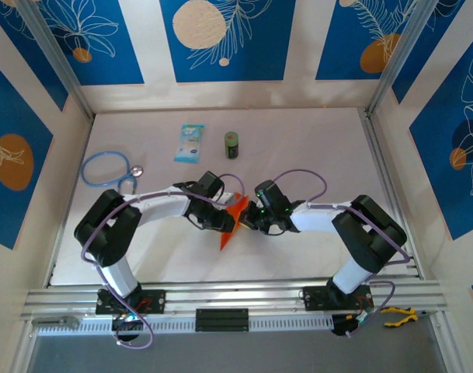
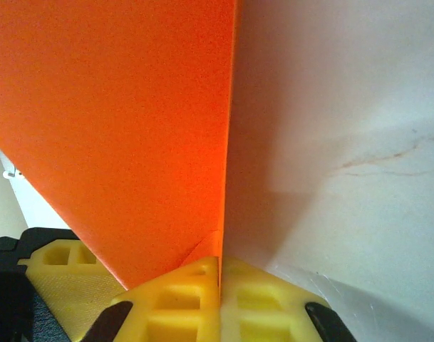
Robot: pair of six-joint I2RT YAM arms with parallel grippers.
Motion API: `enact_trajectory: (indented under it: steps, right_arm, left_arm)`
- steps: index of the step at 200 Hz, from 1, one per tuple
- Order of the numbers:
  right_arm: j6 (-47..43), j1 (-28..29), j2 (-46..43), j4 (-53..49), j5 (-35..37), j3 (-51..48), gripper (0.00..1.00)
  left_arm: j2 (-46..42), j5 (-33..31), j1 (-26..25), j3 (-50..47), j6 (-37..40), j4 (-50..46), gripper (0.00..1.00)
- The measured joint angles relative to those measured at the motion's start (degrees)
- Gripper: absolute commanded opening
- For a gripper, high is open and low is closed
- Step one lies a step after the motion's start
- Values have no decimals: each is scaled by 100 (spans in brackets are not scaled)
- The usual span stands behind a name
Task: Fold a paper plane with a square sheet of paper (pick it up from the middle)
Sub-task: Move a paper plane to the center of the table.
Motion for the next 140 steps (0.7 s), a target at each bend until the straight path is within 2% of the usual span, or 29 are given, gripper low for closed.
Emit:
enact_trajectory:
  steps: [36,140]
  right_arm:
    - [4,0,0,17,0,0,2]
    - [7,0,28,142,-37,0,1]
  left_arm:
    - [0,-144,-55,0,0,-44,28]
    - [238,-166,-98,144,17,-44,27]
